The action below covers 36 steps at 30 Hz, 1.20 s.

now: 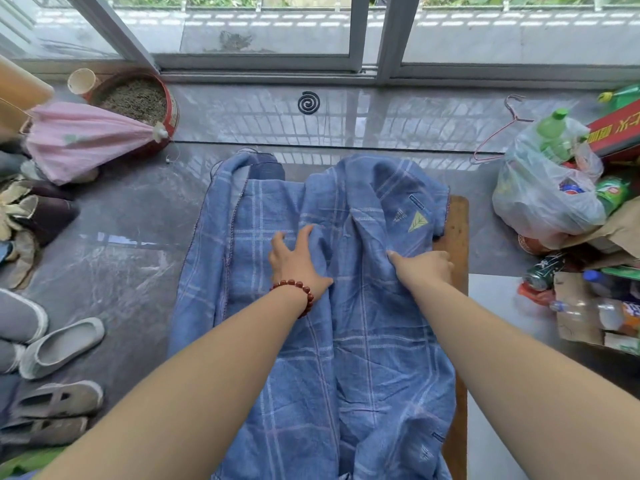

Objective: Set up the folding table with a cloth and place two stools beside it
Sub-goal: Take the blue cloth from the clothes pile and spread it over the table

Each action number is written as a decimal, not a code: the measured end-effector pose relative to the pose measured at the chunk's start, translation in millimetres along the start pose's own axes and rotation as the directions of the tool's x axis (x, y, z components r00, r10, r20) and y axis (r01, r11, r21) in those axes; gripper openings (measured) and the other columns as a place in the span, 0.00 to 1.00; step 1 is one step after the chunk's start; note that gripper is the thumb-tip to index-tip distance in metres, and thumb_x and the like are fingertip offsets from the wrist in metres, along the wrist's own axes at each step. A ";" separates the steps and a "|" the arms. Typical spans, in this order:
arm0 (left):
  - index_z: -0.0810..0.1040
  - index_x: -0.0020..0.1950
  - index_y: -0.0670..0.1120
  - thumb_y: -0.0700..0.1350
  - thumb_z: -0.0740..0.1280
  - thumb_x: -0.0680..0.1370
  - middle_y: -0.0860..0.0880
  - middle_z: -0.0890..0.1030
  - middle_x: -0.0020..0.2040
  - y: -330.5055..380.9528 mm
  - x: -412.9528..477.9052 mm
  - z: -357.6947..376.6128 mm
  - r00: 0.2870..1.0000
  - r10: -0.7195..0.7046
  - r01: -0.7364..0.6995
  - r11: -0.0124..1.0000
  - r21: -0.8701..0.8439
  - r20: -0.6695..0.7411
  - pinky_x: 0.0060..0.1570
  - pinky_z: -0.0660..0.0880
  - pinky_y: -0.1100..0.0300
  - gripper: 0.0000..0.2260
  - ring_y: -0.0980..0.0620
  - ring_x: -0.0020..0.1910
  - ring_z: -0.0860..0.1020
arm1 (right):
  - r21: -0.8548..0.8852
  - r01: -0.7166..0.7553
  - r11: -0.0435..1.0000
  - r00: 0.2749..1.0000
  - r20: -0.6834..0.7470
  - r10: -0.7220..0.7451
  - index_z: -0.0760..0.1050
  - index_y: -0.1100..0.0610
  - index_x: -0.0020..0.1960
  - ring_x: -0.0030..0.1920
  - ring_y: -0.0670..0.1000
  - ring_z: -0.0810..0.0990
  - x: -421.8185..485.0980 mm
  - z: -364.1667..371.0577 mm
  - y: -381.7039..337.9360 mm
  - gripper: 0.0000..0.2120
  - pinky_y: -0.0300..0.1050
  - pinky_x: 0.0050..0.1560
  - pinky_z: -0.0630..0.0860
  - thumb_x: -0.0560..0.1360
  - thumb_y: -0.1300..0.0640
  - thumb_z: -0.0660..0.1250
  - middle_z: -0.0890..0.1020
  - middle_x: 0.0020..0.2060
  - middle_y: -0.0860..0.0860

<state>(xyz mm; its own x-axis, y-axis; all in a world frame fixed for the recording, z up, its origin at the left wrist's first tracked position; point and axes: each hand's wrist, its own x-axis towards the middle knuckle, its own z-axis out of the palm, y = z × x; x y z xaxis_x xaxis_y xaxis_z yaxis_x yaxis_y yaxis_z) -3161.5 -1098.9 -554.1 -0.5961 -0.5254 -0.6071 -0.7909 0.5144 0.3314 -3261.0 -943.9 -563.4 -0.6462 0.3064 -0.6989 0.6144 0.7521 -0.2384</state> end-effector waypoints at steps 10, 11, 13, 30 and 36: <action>0.44 0.75 0.58 0.42 0.66 0.76 0.43 0.75 0.54 -11.5 -8.7 0.9 0.976 0.132 -0.148 0.985 0.084 0.172 0.40 0.72 0.57 0.38 0.47 0.43 0.76 | 0.231 0.095 0.968 0.978 0.158 -0.134 0.77 0.60 0.56 0.55 0.59 0.78 -2.4 7.0 18.5 0.17 0.50 0.58 0.74 0.74 0.49 0.68 0.81 0.56 0.56; 0.43 0.75 0.59 0.41 0.65 0.76 0.45 0.76 0.48 -11.6 -8.9 -0.1 0.973 0.134 -0.155 0.983 0.100 0.189 0.35 0.71 0.59 0.38 0.49 0.38 0.74 | 0.238 0.101 0.966 0.984 0.118 -0.132 0.76 0.59 0.57 0.56 0.59 0.77 -2.1 5.0 22.1 0.15 0.49 0.58 0.73 0.76 0.49 0.65 0.80 0.56 0.55; 0.43 0.75 0.59 0.40 0.64 0.76 0.48 0.72 0.38 -10.0 -10.4 -2.0 0.971 0.121 -0.144 0.984 0.101 0.205 0.29 0.66 0.62 0.38 0.52 0.31 0.71 | 0.249 0.090 0.964 0.995 0.011 -0.095 0.73 0.59 0.60 0.58 0.61 0.75 -0.4 -2.4 31.1 0.15 0.49 0.58 0.70 0.78 0.51 0.60 0.78 0.59 0.57; 0.57 0.72 0.54 0.34 0.62 0.72 0.45 0.74 0.48 8.3 -11.7 0.2 0.982 0.036 -0.078 0.971 0.226 0.185 0.38 0.72 0.56 0.32 0.46 0.40 0.75 | 0.447 0.207 0.870 0.874 -0.485 0.040 0.68 0.57 0.49 0.41 0.54 0.69 24.9 -69.4 58.4 0.05 0.36 0.34 0.57 0.76 0.56 0.57 0.74 0.44 0.53; 0.52 0.76 0.54 0.50 0.58 0.80 0.41 0.66 0.68 3.2 -15.7 9.3 0.980 0.128 -0.152 0.975 0.160 0.151 0.58 0.71 0.48 0.26 0.40 0.58 0.74 | 0.141 0.304 0.942 0.937 -0.222 -0.269 0.54 0.64 0.74 0.69 0.59 0.66 9.6 -48.8 73.3 0.30 0.49 0.66 0.63 0.78 0.54 0.61 0.65 0.71 0.61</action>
<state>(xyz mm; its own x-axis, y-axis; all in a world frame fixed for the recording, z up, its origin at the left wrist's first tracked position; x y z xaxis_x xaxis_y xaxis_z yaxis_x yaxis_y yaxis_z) -3153.4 -1082.7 -550.2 -0.6648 -0.3465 -0.6618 -0.6583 0.6905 0.2998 -3244.2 -857.4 -554.7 -0.8715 0.2144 -0.4411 0.4463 0.7198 -0.5318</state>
